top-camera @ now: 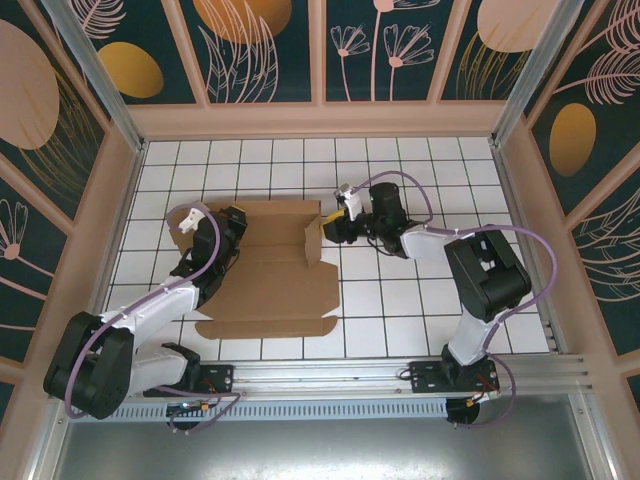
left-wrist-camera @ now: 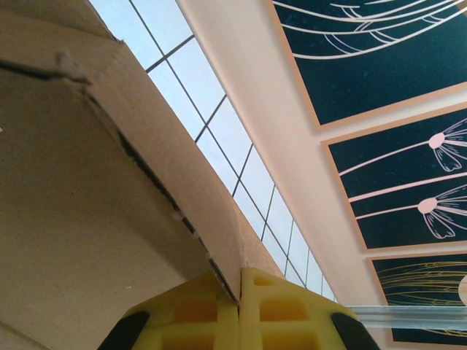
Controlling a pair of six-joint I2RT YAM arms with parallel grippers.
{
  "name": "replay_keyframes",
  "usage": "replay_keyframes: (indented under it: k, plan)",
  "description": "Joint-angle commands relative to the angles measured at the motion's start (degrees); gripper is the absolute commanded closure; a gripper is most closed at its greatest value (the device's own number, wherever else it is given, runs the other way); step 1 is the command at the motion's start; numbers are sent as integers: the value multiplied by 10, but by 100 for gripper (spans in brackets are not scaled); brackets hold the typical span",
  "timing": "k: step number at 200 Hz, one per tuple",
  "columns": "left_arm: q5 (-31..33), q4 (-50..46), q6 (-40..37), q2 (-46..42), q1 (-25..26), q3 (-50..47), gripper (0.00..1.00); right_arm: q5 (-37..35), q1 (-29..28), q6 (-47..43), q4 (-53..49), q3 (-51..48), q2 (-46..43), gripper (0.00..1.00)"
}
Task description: Fold the paper box
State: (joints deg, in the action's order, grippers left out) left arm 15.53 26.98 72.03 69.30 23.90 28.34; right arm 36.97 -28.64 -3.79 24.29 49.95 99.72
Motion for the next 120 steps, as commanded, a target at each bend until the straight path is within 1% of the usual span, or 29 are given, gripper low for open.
replay_keyframes:
  k: [1,29,53,72,87,120]
  plan:
    - [-14,-5,-22,-5,4,-11,100,-7,-24,-35,17,-31,-31,60]
    - [-18,5,-25,-1,4,-13,100,3,-24,-46,27,-42,-43,60]
    - [-20,9,-24,3,4,-14,100,16,-24,-61,23,-41,-43,65]
    - [-21,9,-25,5,5,-14,100,31,-24,-68,25,-41,-42,66]
    - [-20,7,-27,3,4,-14,100,35,-36,-76,25,-41,-46,64]
    - [-21,5,-29,2,5,-13,100,36,-39,-84,27,-38,-48,60]
